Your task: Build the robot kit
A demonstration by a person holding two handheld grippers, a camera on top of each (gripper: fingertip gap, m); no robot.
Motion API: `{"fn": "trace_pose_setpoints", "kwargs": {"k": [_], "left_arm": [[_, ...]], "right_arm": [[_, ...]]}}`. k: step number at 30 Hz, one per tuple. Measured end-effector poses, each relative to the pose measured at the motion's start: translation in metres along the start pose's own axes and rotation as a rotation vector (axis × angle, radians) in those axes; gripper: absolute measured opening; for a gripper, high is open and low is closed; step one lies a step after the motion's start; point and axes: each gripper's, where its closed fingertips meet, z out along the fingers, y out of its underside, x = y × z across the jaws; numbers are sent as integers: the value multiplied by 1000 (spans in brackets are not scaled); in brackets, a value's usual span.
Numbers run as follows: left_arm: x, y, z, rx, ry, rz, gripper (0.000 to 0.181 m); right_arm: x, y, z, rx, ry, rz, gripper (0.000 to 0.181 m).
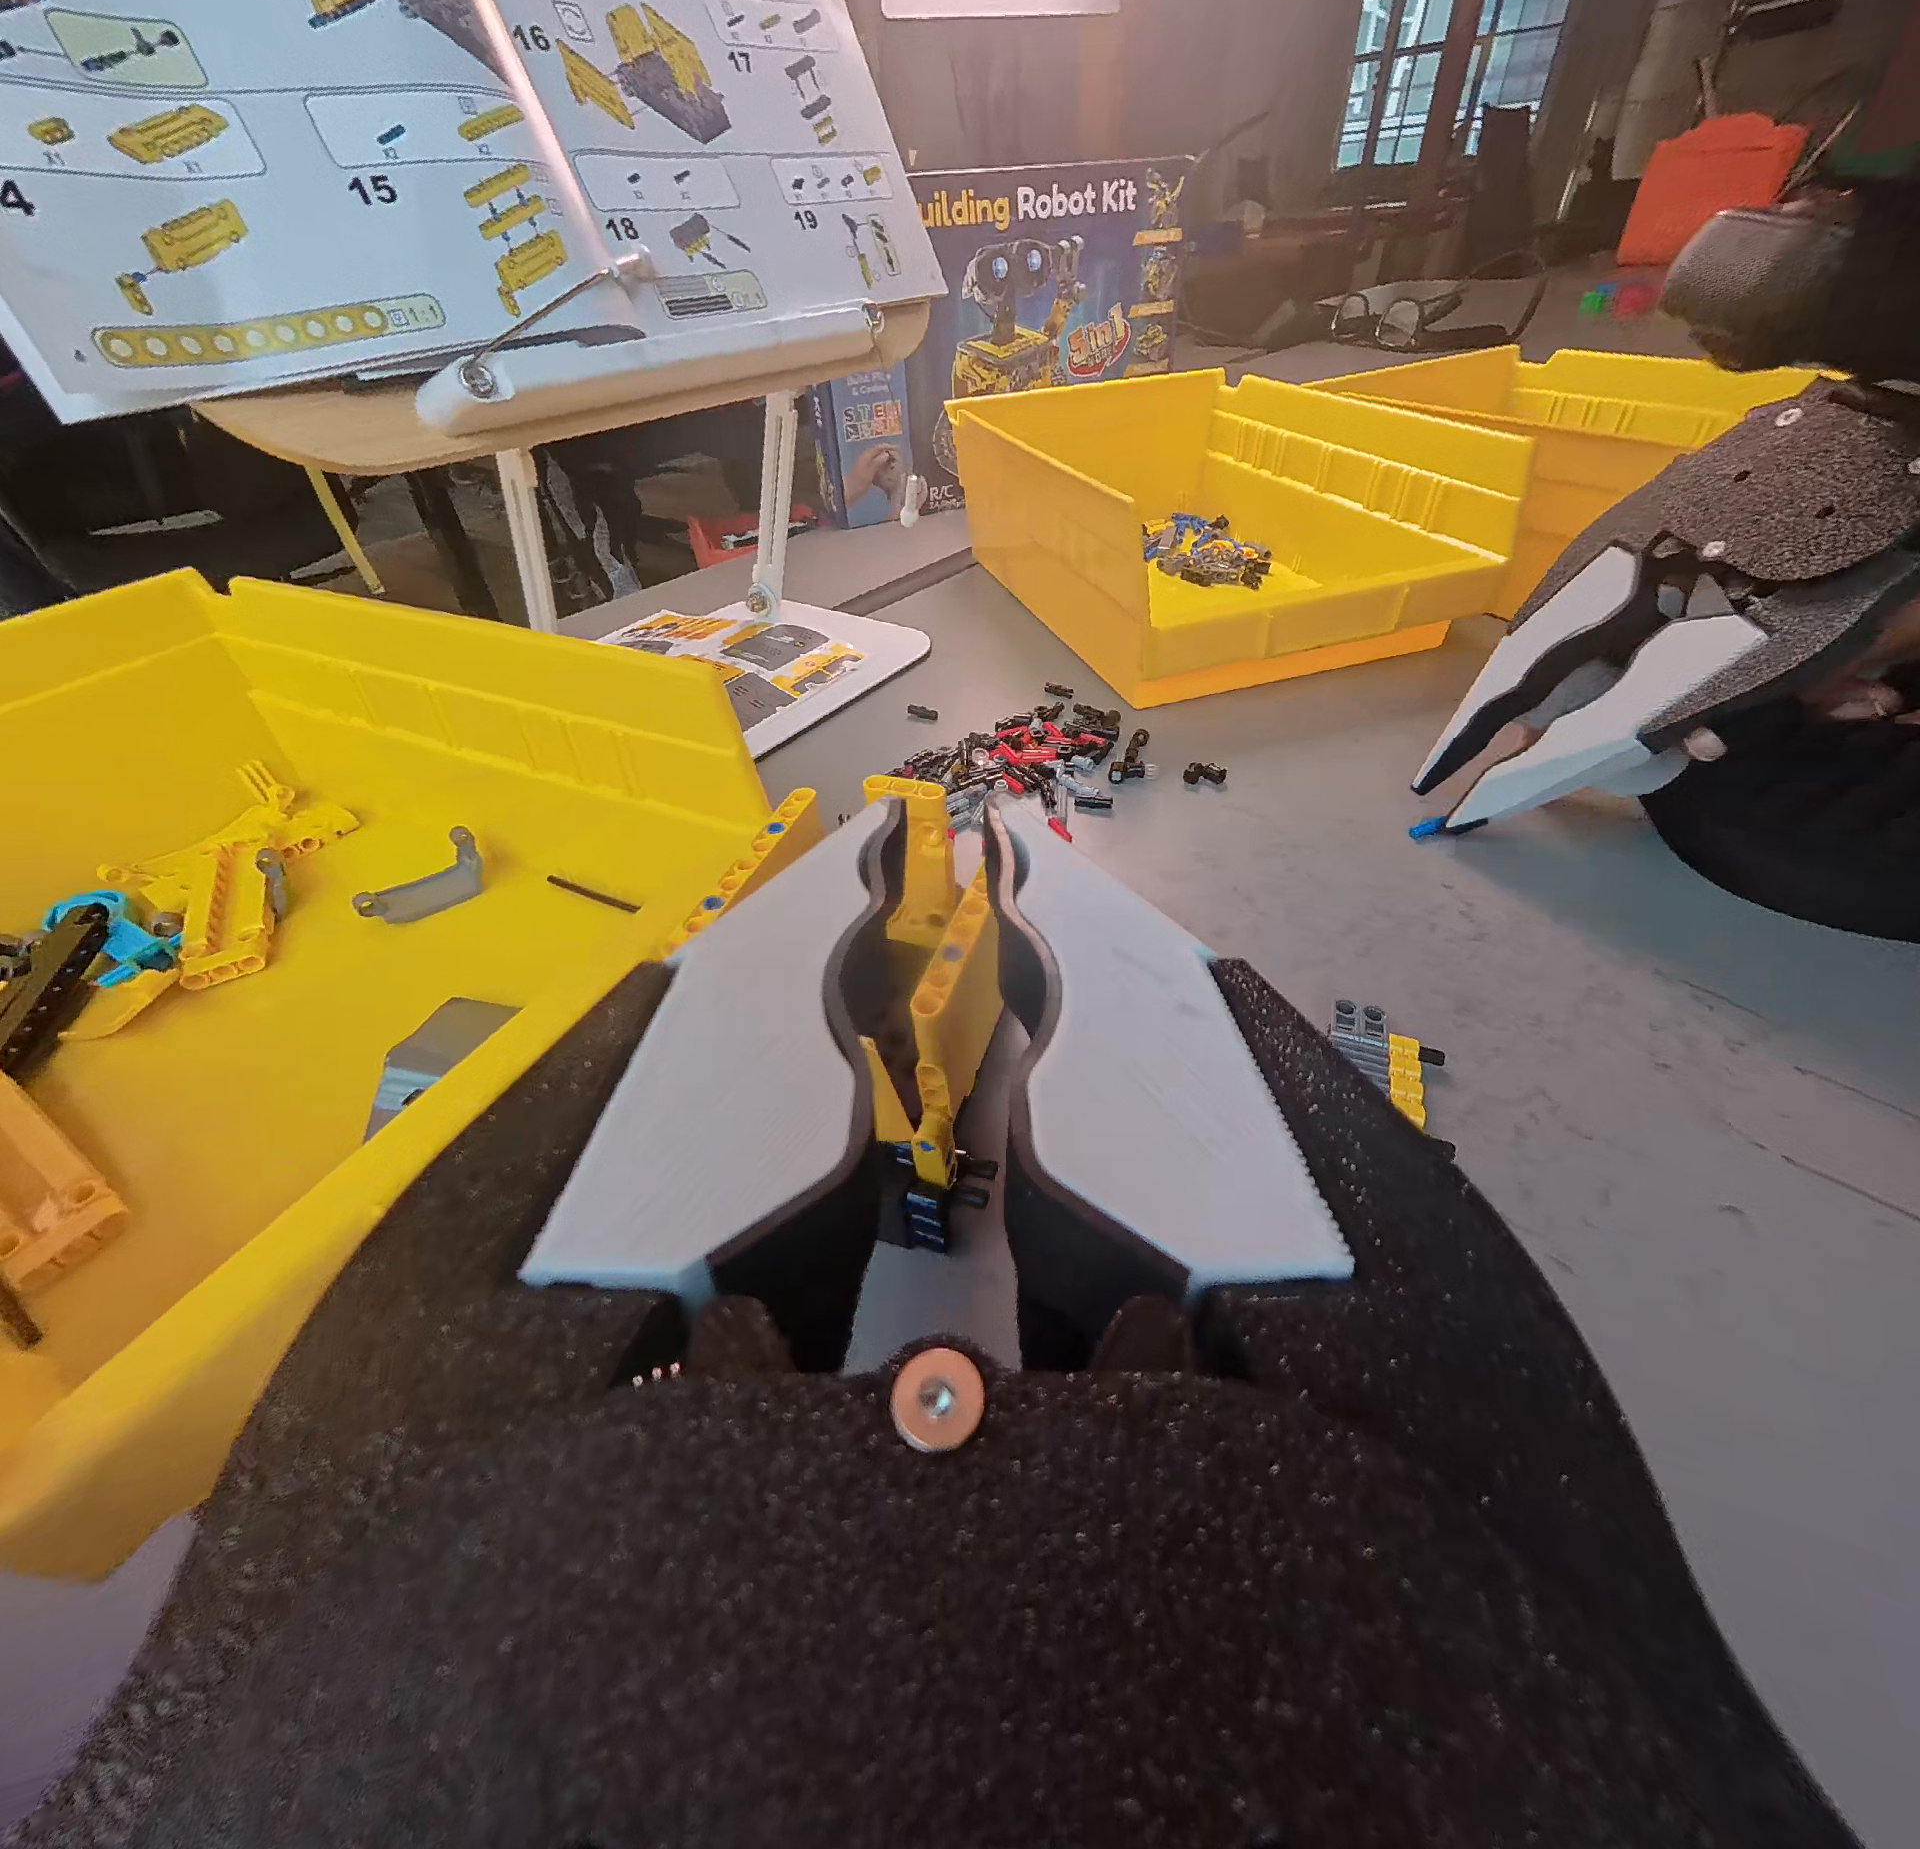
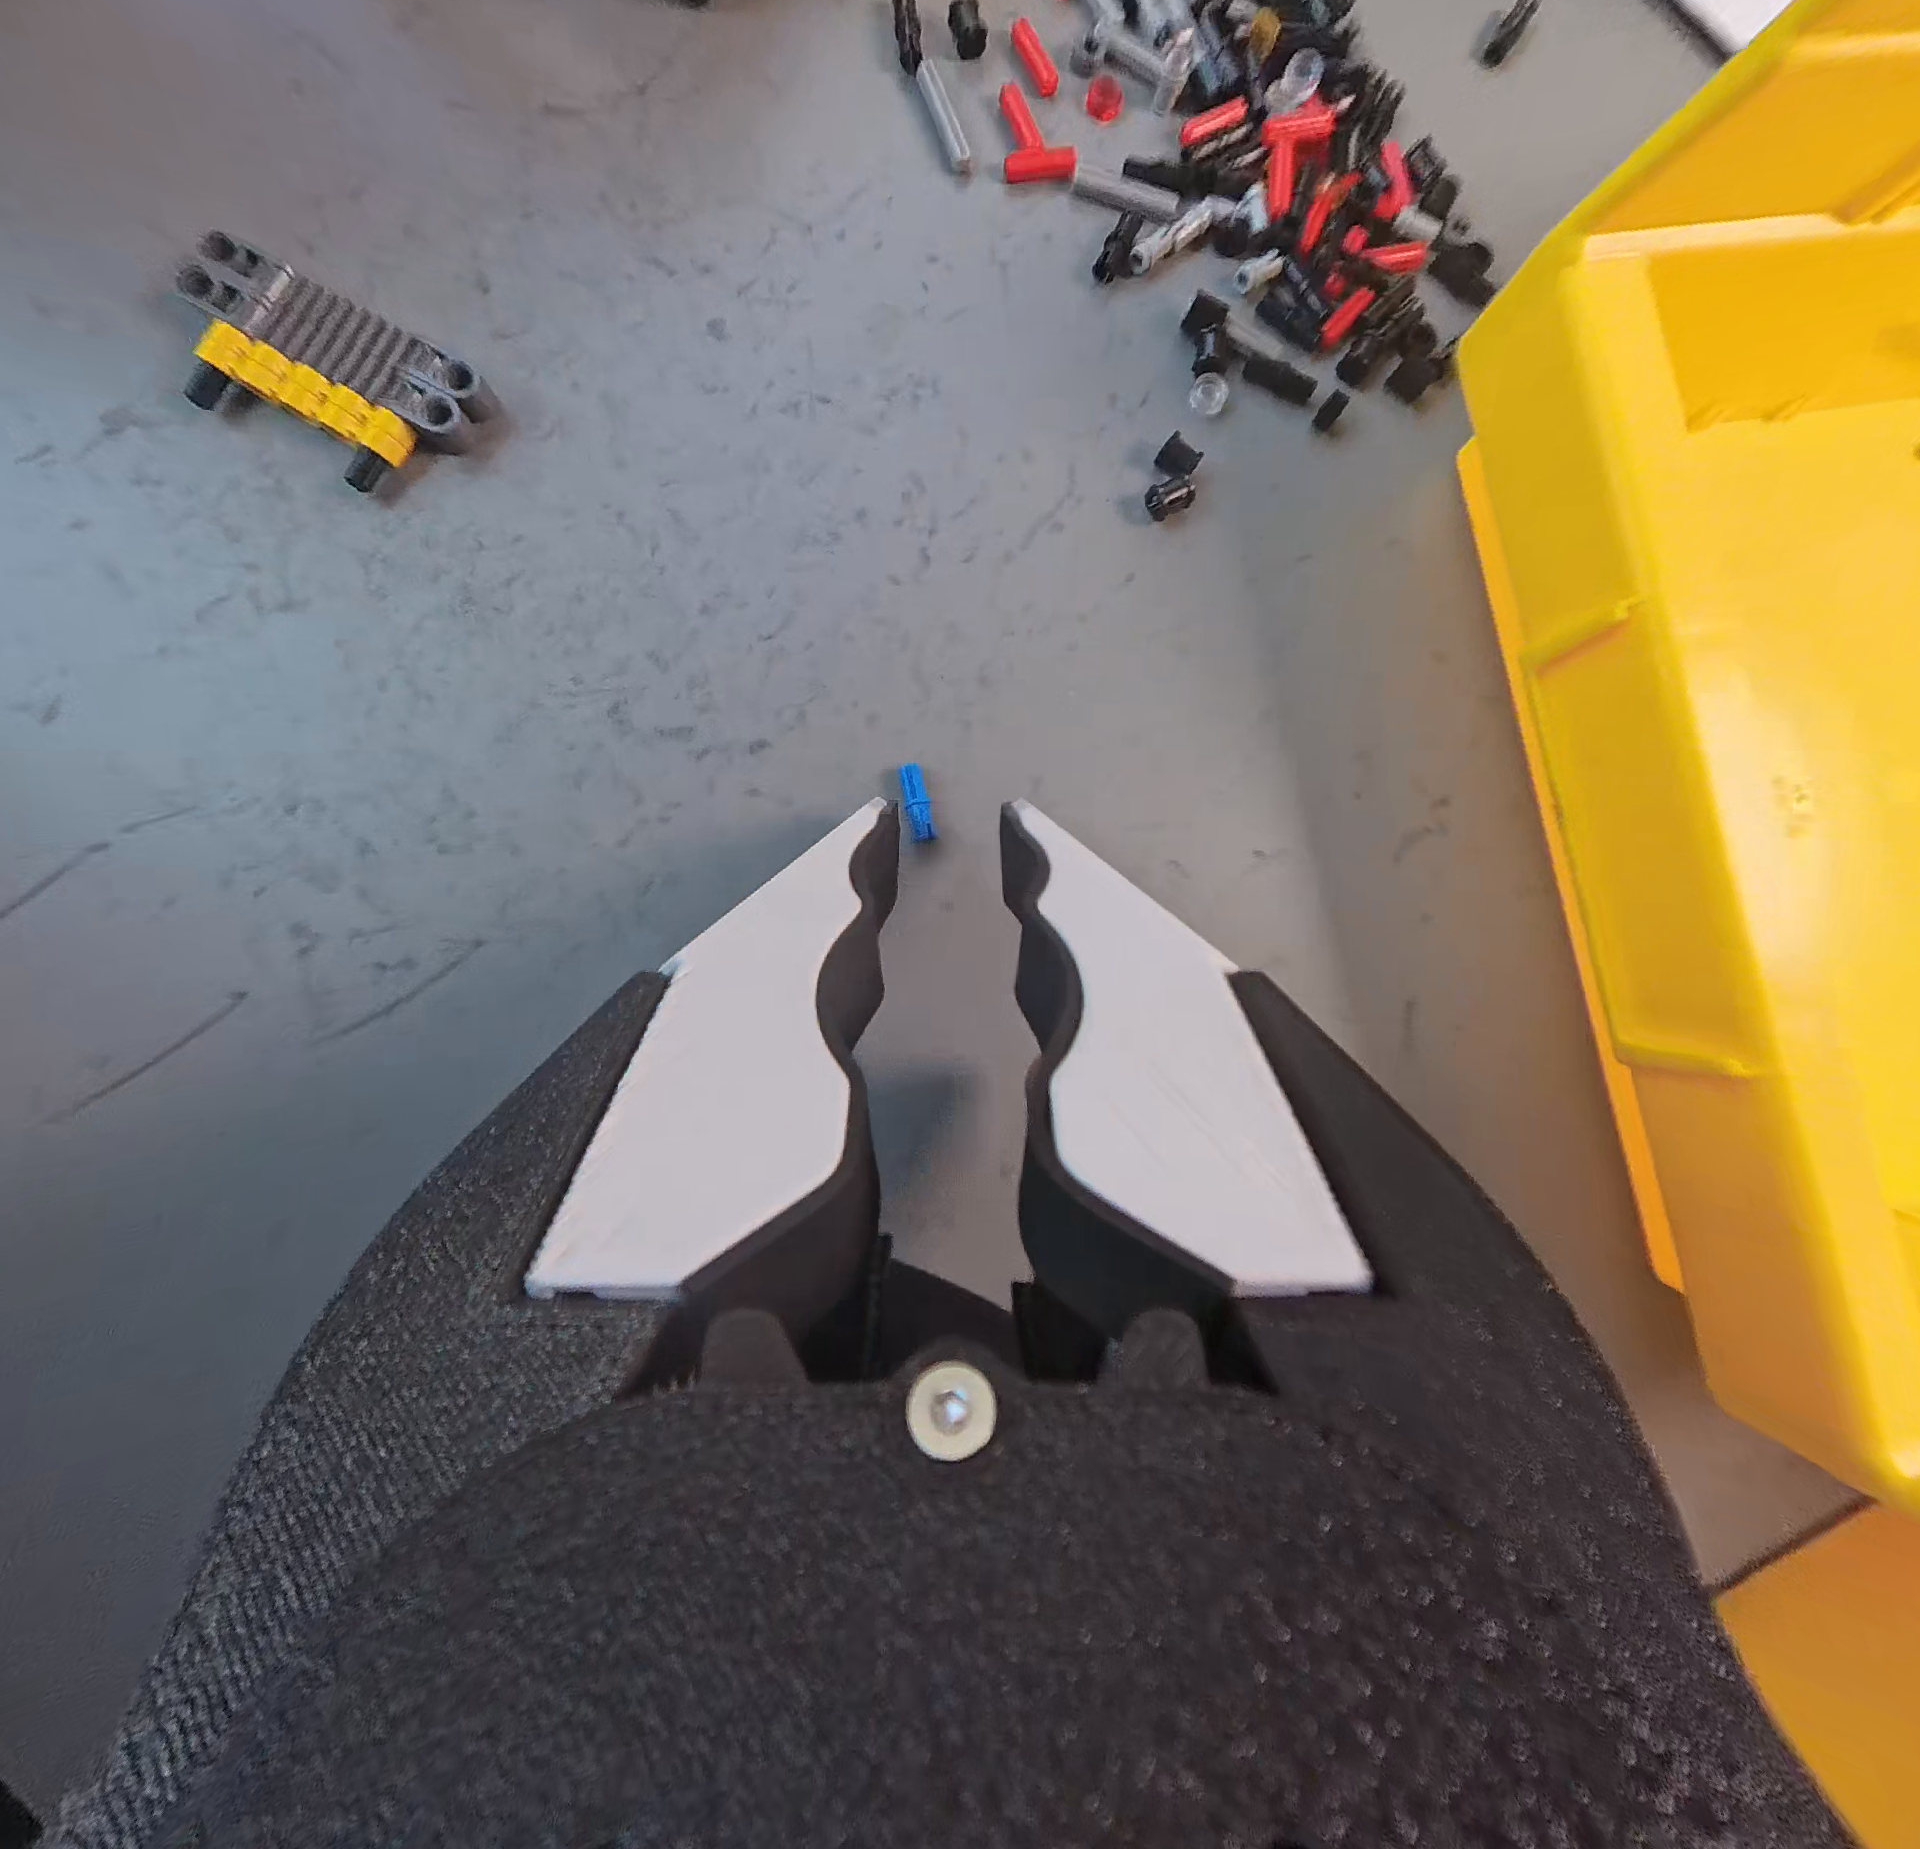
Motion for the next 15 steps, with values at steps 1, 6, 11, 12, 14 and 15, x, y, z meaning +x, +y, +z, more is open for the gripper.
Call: {"fn": "trace_pose_setpoints", "kwargs": {"k": [1,6,11,12,14,15], "left_arm": [[-1,0,-1,-4,-7,-6,13],[-9,5,-3,-54,-62,-26,13],[-21,5,-7,-75,-120,-88,22],[-23,5,-8,-80,-136,-93,24],[-28,4,-11,-88,-169,-91,29],[-30,4,-13,-91,-184,-87,31]], "right_arm": [[2,-8,-13,55,16,3,19],[88,-32,-150,300,306,91,19],[214,69,-186,5,435,279,19],[233,90,-178,-55,453,309,17],[247,124,-148,-146,388,411,15],[252,134,-136,-162,368,442,15]]}}
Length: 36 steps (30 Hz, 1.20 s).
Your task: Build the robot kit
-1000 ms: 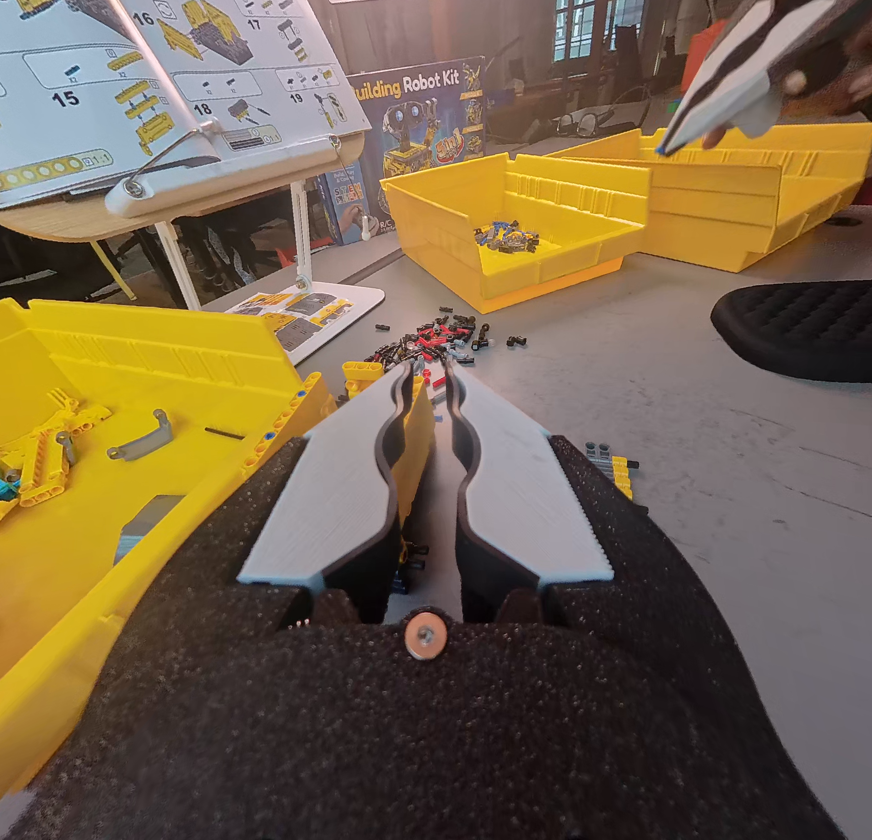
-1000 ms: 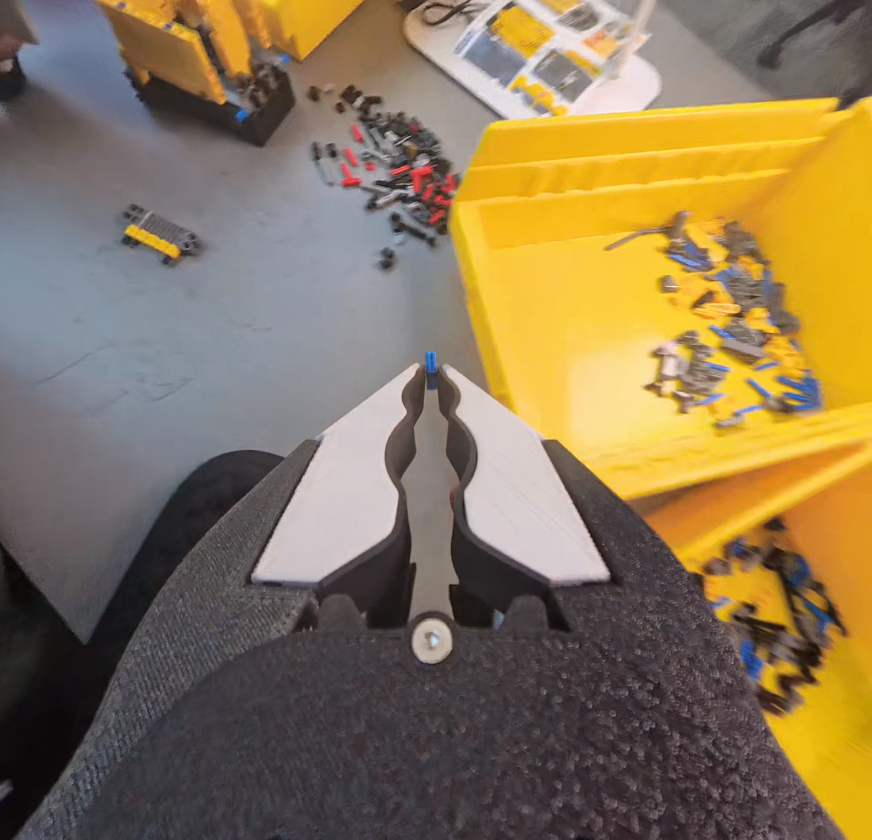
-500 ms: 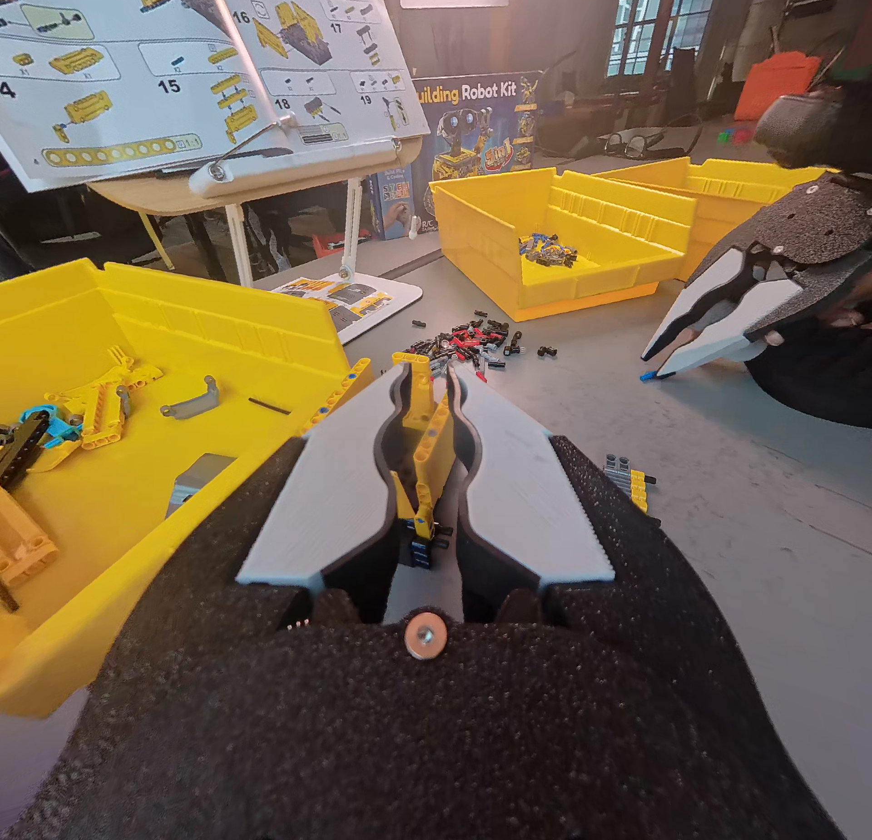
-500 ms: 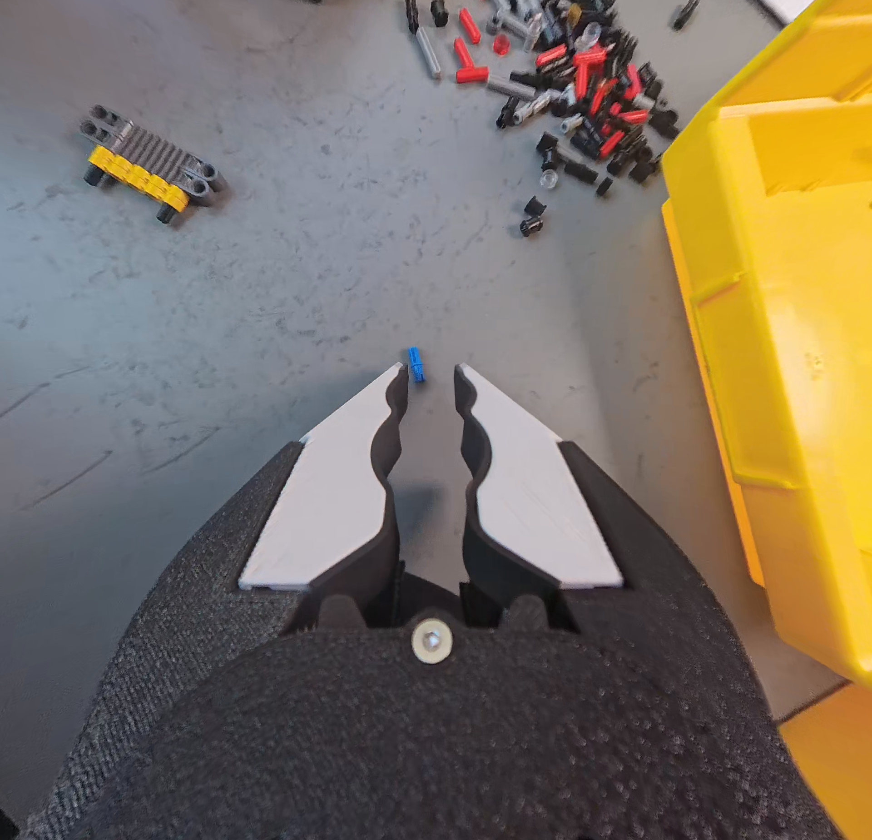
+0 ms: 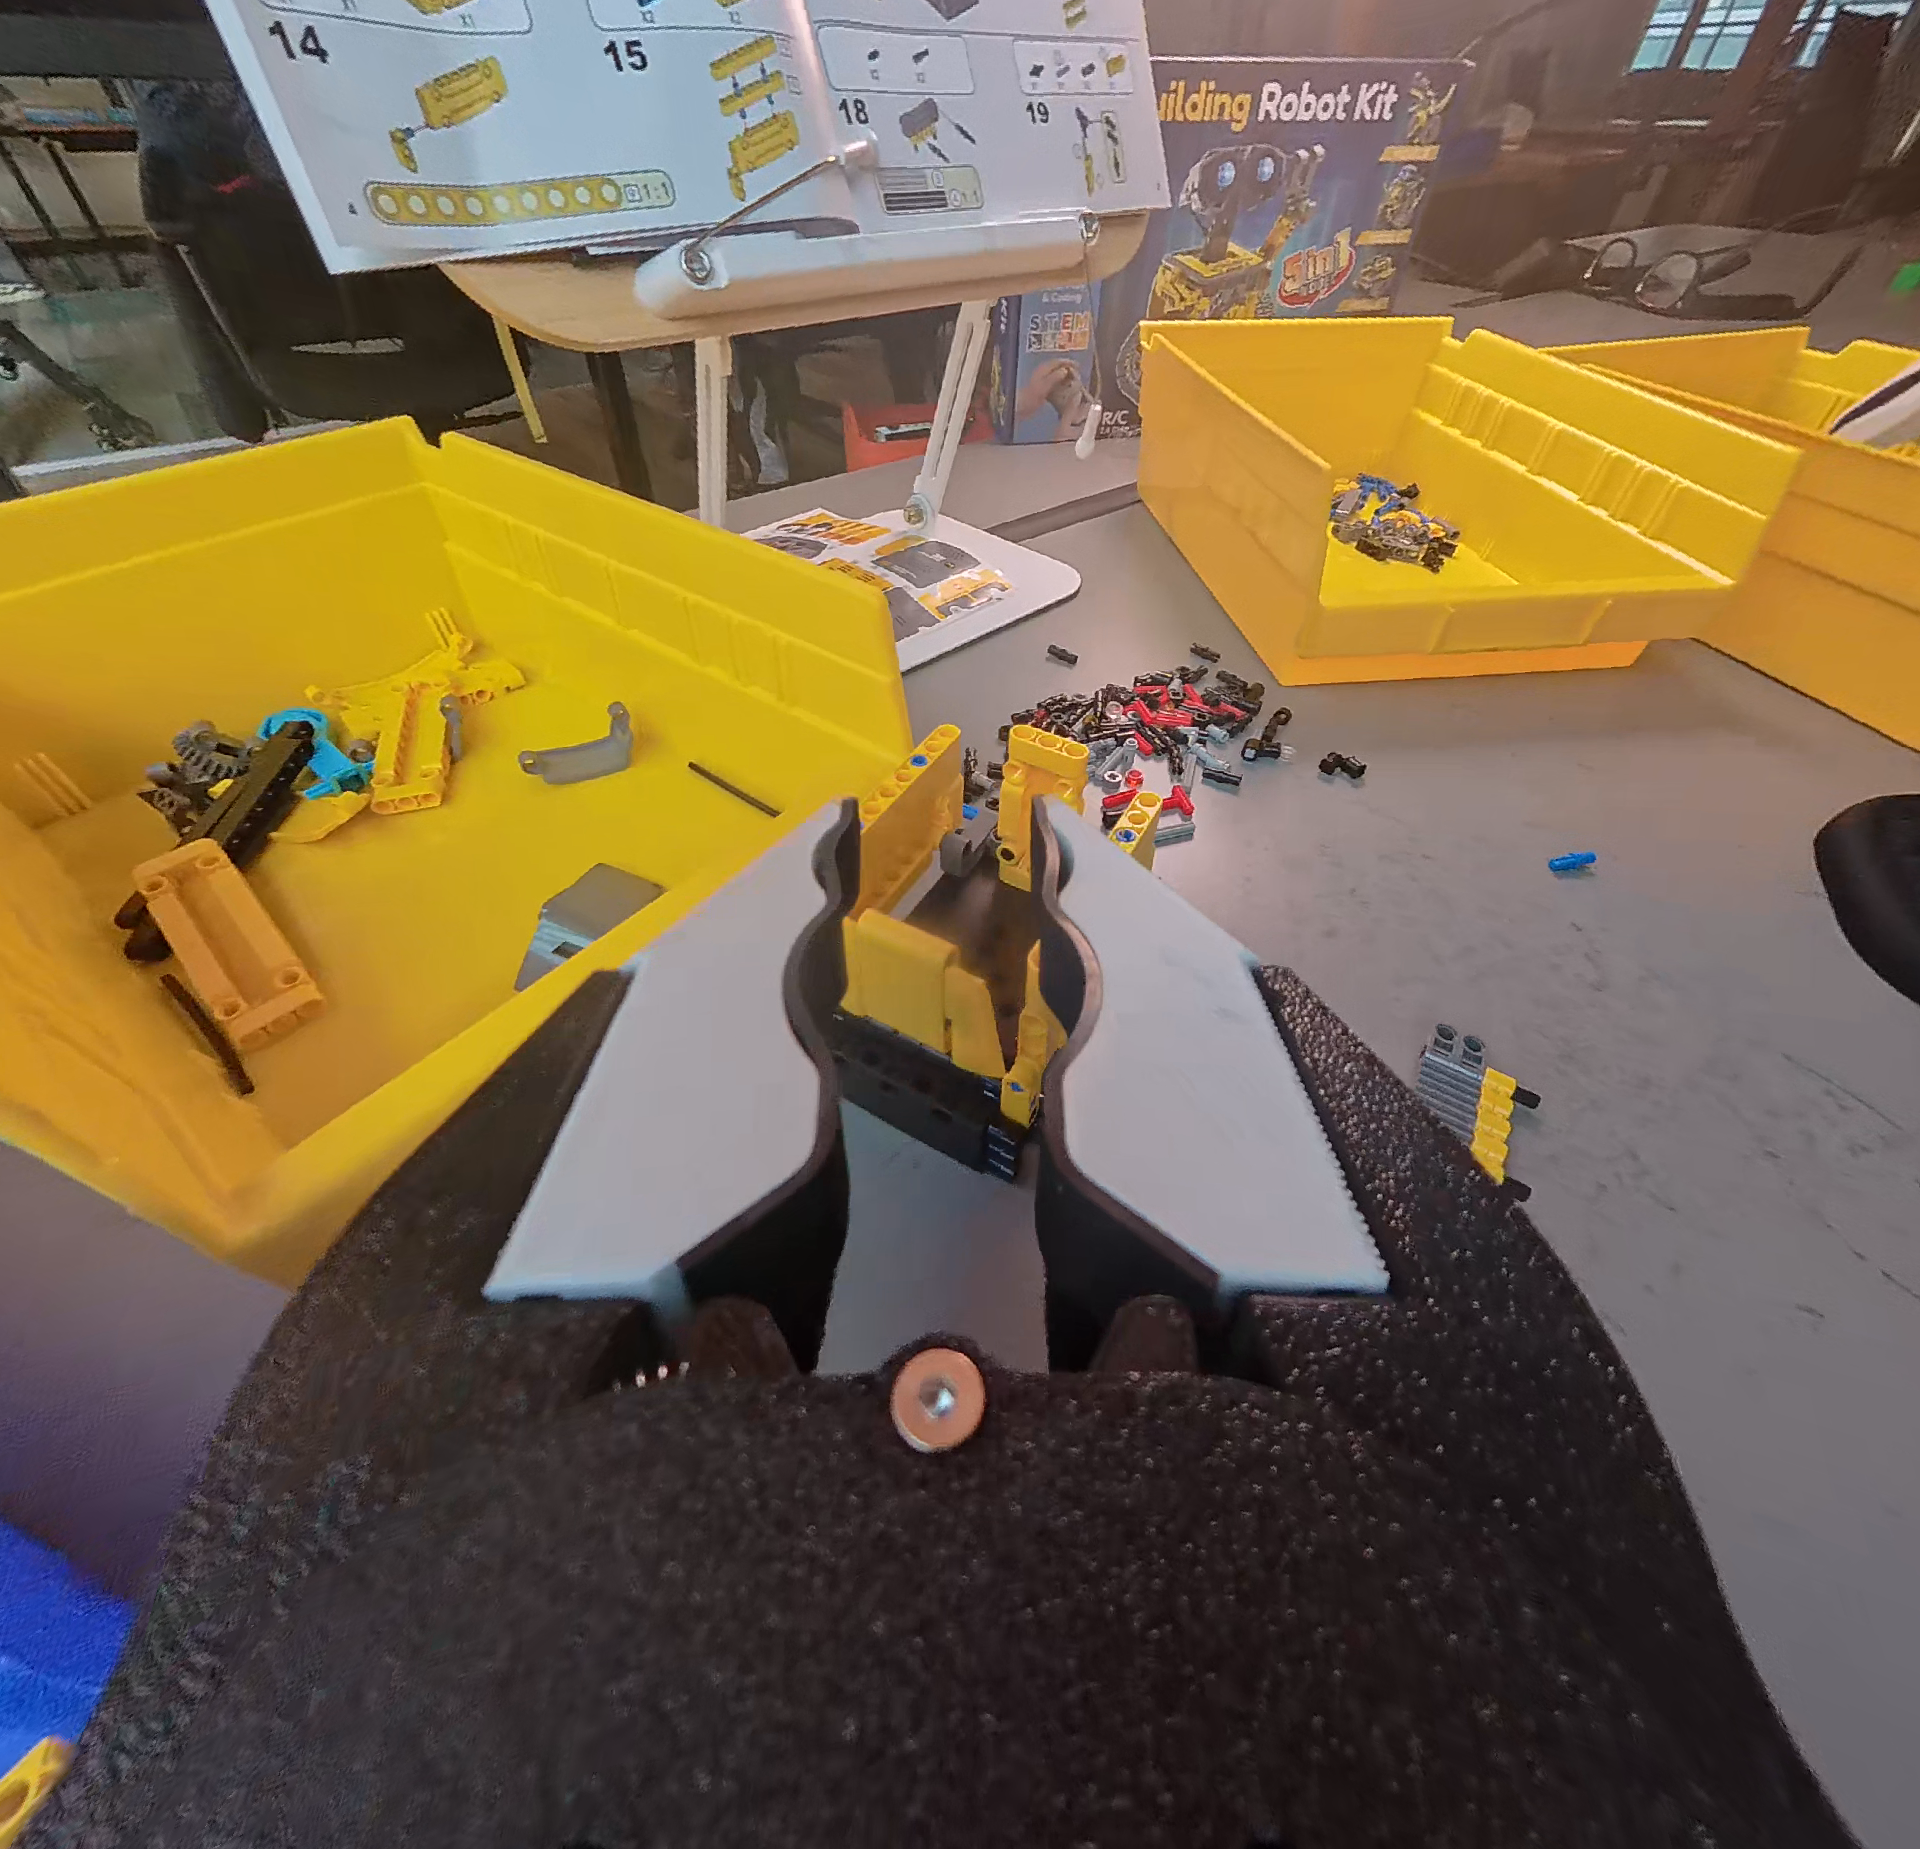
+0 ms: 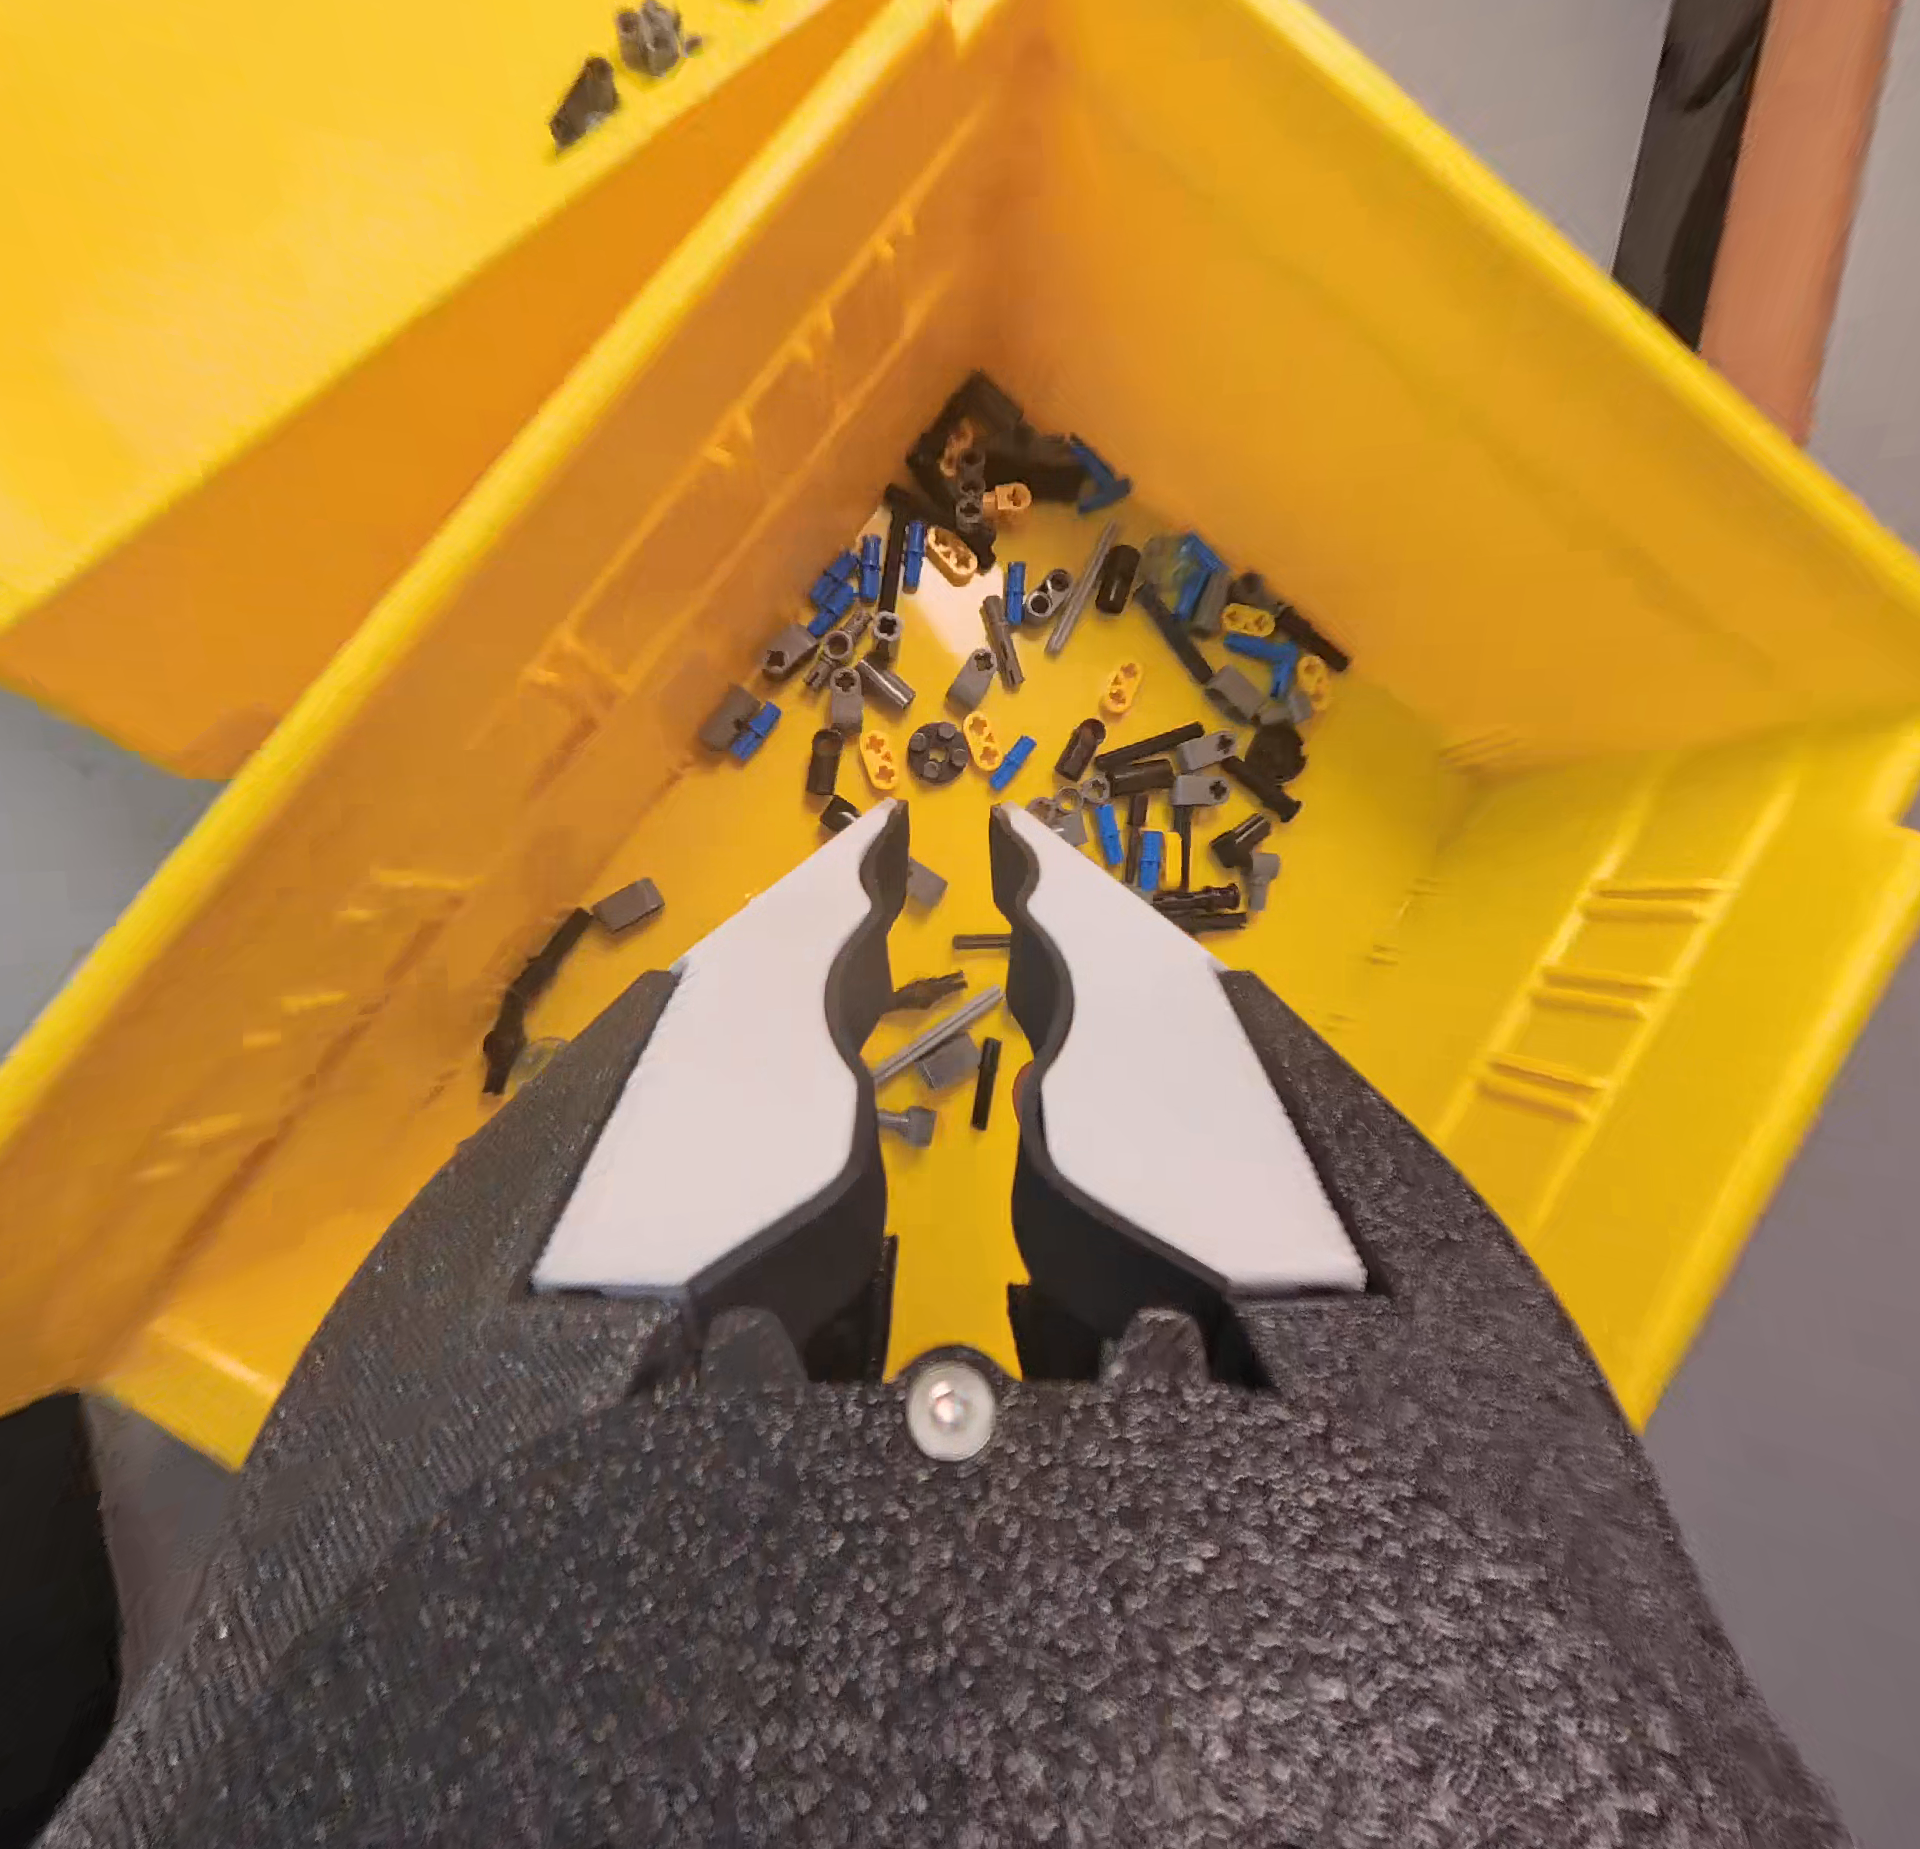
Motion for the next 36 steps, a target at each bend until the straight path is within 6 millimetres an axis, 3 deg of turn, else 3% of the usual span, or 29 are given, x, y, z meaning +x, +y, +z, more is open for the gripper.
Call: {"fn": "trace_pose_setpoints", "kwargs": {"k": [2,7,15,17,19,23,27,36], "left_arm": [[-4,-1,-4,-1,-25,3,36],[-12,2,-15,-4,-62,1,45],[-10,5,-19,15,-16,-25,47],[-8,6,-17,10,-5,-21,46],[-6,7,-17,8,3,-19,46],[-5,8,-16,5,10,-22,46],[-5,10,-15,0,16,-28,45],[-1,14,-11,-14,37,-31,44]], "right_arm": [[14,11,22,-55,37,17,14],[13,21,49,-74,-10,68,14],[19,14,56,-50,10,39,13],[18,11,56,-31,19,-67,10],[29,15,56,-74,104,-160,12],[38,14,48,-83,114,-108,13],[29,14,44,-77,48,-88,14],[30,15,58,-54,-48,-8,10]]}}
